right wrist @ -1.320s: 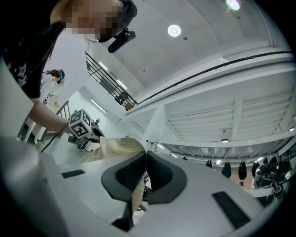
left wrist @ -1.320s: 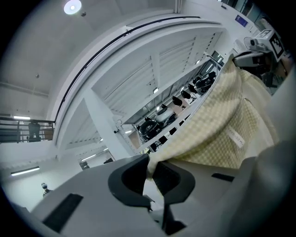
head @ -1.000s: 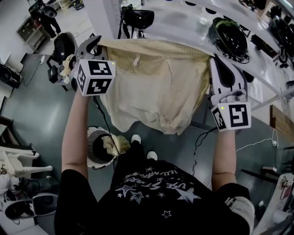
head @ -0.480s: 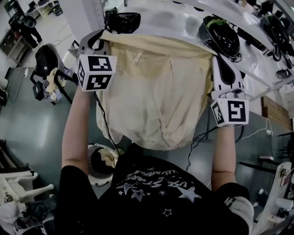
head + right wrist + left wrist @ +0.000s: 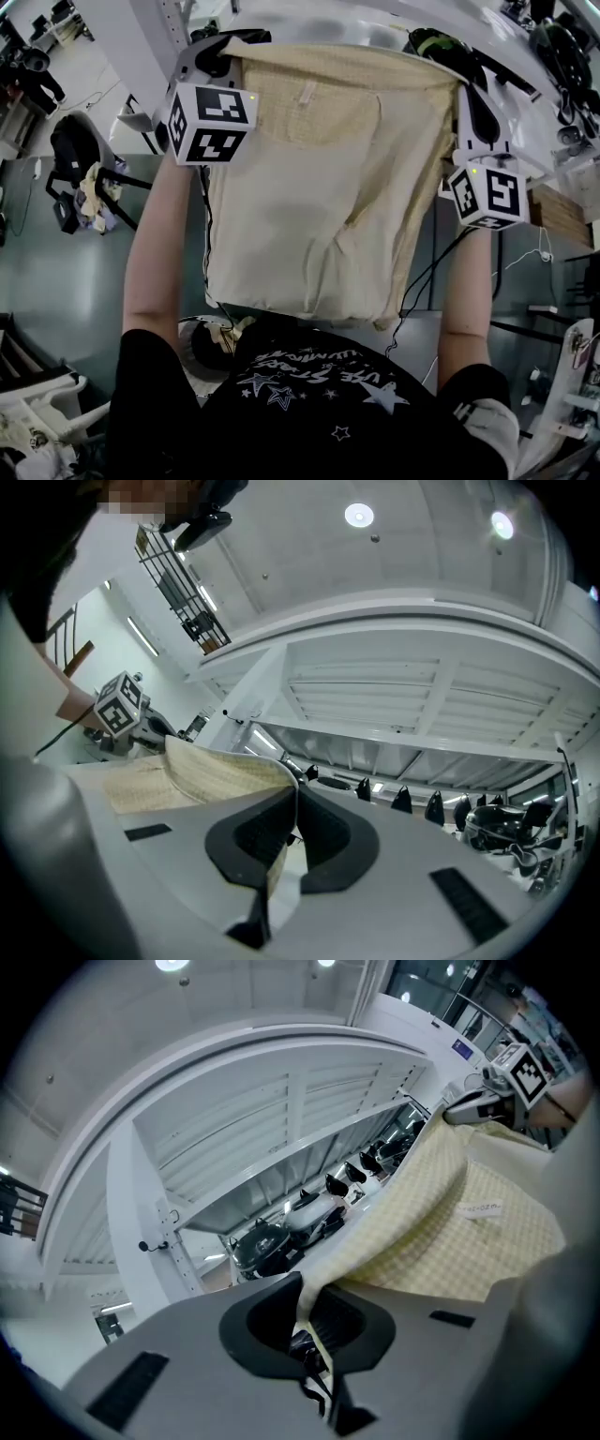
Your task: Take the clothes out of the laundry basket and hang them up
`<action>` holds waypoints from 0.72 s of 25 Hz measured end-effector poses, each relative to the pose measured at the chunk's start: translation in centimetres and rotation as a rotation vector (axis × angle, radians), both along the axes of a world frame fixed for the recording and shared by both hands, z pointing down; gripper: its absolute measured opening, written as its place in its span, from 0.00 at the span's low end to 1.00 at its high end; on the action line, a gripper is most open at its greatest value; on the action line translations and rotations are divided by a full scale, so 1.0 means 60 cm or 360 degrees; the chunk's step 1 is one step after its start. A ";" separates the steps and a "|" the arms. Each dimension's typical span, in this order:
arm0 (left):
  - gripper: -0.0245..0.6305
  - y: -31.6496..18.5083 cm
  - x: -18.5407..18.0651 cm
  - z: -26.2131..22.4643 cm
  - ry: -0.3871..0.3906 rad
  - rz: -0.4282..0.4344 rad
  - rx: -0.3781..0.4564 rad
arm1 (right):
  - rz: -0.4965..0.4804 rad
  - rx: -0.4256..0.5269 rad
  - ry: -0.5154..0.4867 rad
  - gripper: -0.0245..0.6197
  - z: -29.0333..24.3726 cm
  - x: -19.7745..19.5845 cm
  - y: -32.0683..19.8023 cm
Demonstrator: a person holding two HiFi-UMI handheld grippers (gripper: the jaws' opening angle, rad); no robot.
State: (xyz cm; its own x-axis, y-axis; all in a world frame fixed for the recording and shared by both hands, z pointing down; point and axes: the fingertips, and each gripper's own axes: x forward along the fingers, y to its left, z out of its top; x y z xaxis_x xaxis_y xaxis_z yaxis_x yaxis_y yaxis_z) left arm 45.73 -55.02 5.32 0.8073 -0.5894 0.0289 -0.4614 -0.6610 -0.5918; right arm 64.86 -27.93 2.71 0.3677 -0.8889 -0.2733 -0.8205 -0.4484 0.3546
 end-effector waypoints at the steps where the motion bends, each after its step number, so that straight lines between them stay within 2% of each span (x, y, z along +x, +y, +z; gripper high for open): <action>1: 0.08 -0.002 0.015 -0.001 -0.0004 0.0020 0.0001 | 0.0025 0.0002 -0.0009 0.06 -0.001 0.019 -0.007; 7: 0.08 -0.023 0.092 0.040 -0.0091 0.0105 -0.0018 | 0.0134 -0.0038 -0.0122 0.06 0.037 0.101 -0.040; 18: 0.08 -0.108 0.150 0.194 -0.0310 0.0108 -0.0168 | 0.0193 -0.0316 -0.0274 0.07 0.182 0.153 -0.124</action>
